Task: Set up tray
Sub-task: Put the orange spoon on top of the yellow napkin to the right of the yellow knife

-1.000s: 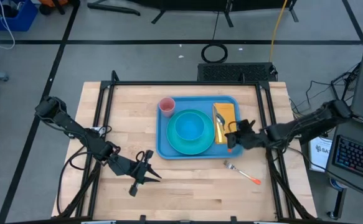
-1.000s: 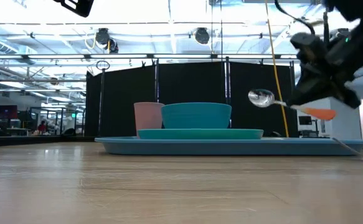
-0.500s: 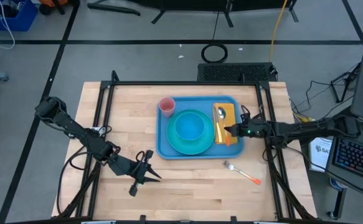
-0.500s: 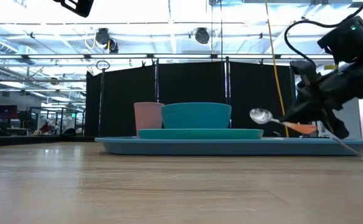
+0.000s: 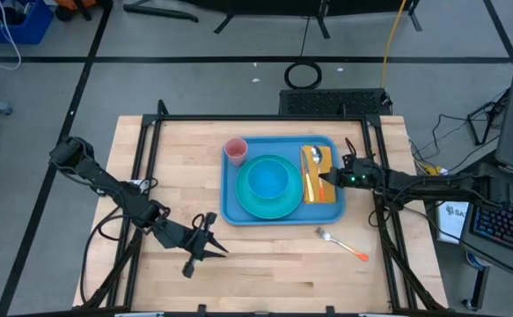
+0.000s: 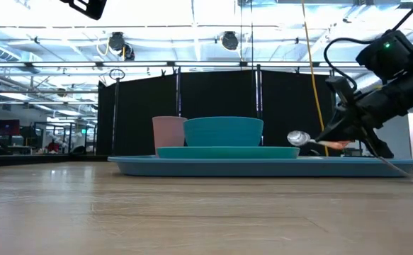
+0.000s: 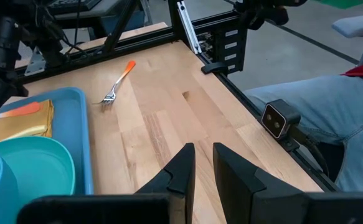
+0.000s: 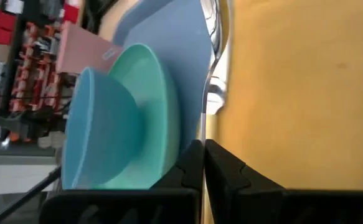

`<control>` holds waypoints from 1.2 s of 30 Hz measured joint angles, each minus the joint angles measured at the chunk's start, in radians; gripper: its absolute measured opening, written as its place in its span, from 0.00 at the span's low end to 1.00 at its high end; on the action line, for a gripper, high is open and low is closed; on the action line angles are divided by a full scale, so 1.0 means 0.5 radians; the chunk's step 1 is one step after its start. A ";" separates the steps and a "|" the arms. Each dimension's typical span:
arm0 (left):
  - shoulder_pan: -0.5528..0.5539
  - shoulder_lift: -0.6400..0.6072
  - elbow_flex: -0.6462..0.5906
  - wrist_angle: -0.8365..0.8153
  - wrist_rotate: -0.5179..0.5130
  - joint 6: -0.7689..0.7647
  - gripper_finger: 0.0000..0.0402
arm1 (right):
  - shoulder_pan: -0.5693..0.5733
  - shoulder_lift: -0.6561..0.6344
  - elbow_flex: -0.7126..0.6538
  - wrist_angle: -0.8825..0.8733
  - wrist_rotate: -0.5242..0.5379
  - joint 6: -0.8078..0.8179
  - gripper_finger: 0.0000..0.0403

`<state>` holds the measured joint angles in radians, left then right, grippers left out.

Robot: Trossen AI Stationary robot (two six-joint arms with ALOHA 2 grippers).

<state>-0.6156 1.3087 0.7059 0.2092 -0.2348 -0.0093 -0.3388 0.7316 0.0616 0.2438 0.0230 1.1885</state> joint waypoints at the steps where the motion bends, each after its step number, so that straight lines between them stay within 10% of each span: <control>1: 0.000 0.000 0.000 0.000 0.000 0.000 0.16 | -0.001 0.003 -0.001 -0.006 -0.003 0.000 0.00; 36: 0.000 0.000 0.000 -0.011 0.000 0.009 0.16 | -0.061 0.721 -0.011 0.519 -0.101 0.089 0.00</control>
<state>-0.6155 1.3087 0.7059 0.2039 -0.2348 -0.0048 -0.3695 1.0919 0.0559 0.5032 -0.0273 1.2331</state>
